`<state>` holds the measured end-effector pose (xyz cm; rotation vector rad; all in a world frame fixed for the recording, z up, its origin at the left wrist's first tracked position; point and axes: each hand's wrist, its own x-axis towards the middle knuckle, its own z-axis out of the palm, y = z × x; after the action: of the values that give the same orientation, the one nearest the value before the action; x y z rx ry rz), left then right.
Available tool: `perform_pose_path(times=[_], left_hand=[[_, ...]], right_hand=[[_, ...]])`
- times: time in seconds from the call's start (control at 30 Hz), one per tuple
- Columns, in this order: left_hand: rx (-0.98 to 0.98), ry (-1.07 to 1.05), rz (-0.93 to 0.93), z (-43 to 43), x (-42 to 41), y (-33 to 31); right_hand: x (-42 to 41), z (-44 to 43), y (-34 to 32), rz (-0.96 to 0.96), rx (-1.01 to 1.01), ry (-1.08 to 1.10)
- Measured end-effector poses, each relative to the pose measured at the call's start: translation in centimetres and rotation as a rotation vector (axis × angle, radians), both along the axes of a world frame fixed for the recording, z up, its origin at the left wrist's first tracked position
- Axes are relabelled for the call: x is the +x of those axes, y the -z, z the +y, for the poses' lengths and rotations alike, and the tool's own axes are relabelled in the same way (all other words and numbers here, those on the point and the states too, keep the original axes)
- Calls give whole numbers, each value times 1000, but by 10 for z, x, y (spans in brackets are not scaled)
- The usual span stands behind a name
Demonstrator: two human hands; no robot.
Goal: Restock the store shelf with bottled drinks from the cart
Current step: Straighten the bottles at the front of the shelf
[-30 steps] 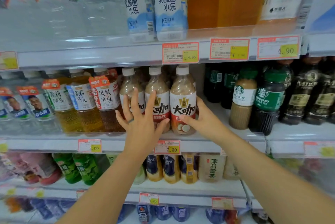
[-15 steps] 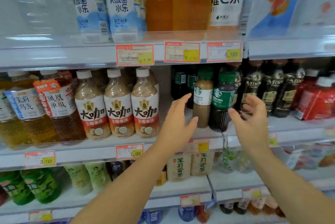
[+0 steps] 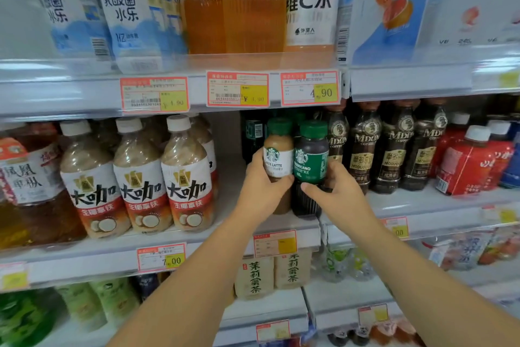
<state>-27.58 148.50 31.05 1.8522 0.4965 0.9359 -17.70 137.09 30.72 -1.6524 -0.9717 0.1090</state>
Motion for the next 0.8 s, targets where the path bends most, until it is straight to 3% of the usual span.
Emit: perform_pose_path(times=[0.4,0.53,0.8], left_hand=[[137,-206,-23,-2,-36,14],[152,-190,-52,-5,-42,13],[102,-81,12,0,-56,14]], right_hand=[[-14,12,-1,45,-42,-126],[-16,20,-7,66,-43,-204],[-22,20,2,-9,-87,-145]])
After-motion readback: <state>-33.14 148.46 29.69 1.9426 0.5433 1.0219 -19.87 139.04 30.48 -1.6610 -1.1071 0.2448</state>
